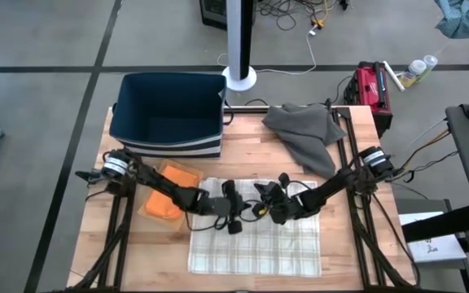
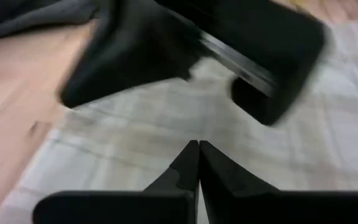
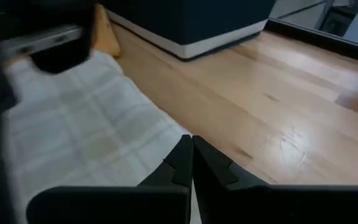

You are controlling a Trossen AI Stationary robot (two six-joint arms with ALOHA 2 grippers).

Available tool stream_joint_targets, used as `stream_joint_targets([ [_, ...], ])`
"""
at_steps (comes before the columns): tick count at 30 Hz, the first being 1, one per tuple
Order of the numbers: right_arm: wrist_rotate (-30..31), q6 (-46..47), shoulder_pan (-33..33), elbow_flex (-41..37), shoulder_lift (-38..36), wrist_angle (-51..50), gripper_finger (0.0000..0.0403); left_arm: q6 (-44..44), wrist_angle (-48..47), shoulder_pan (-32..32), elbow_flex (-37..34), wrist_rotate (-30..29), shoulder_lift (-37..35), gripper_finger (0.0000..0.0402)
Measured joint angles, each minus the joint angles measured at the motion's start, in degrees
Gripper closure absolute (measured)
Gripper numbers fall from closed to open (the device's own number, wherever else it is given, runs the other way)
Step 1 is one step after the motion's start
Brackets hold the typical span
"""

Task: Fold towel
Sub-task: Fold the white patterned kitchen towel

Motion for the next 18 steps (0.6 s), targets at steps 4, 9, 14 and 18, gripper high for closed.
stream_joint_targets([
  [4,0.0,3.2,-1.0,-0.3,1.3,-0.1,0.0403,-1.8,0.4,1.9,0.0,0.0,0.4,0.0399],
  [9,-0.4,7.3,-2.9,-0.2,4.6,0.0,0.0403,-3.5,0.2,2.2,-0.3,-0.1,3.8,0.0401],
  [14,-0.8,10.7,-3.3,-0.1,8.1,0.4,0.0403,-6.3,3.0,2.1,-0.2,-2.9,7.6,0.0398],
  [18,-0.4,11.9,-2.8,-0.1,8.4,0.3,0.0403,-5.1,1.8,2.2,0.0,-2.7,6.9,0.04],
])
